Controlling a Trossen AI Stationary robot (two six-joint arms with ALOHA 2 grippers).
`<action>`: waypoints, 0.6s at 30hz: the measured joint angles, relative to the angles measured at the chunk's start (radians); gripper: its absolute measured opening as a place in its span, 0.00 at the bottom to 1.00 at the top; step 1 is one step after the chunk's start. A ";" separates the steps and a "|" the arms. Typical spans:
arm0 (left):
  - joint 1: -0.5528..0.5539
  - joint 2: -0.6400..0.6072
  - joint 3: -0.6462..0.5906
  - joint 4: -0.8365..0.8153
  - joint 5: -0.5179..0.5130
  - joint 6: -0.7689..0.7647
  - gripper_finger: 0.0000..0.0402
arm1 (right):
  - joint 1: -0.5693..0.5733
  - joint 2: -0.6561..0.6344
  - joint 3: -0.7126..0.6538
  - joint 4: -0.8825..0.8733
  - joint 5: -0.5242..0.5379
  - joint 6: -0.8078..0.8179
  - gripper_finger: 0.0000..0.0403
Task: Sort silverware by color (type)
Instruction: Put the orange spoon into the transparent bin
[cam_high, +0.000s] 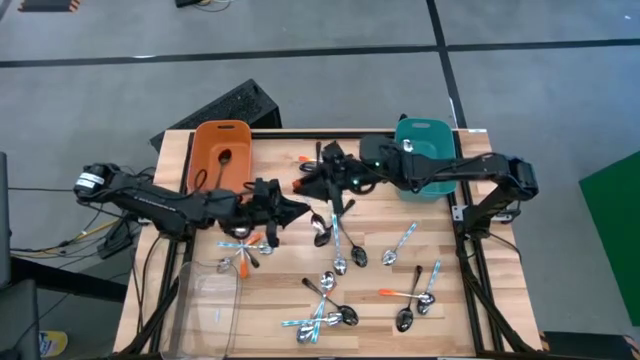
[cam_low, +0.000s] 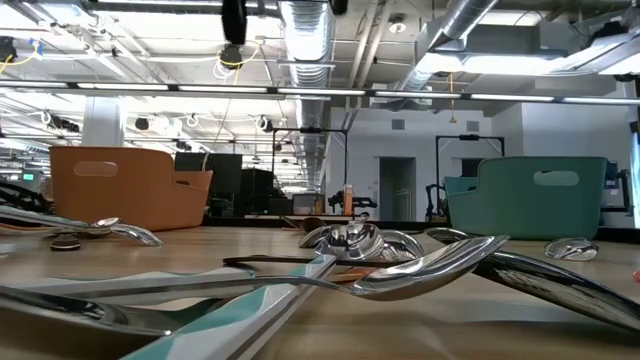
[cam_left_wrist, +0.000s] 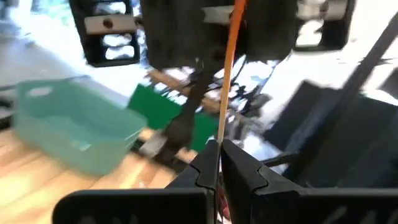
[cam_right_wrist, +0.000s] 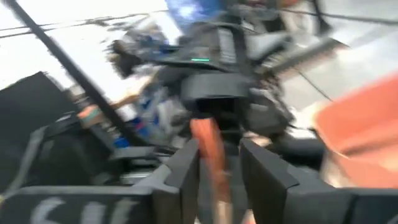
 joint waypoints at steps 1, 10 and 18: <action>-0.011 -0.007 0.000 -0.014 -0.030 -0.015 0.00 | -0.009 0.000 0.000 -0.024 0.011 0.012 0.37; -0.153 -0.195 0.001 -0.461 -0.375 -0.235 0.00 | -0.038 0.000 0.000 -0.082 0.078 0.005 0.44; -0.290 -0.278 0.001 -0.825 -0.383 -0.554 0.00 | -0.054 0.000 0.000 -0.083 0.094 0.006 0.43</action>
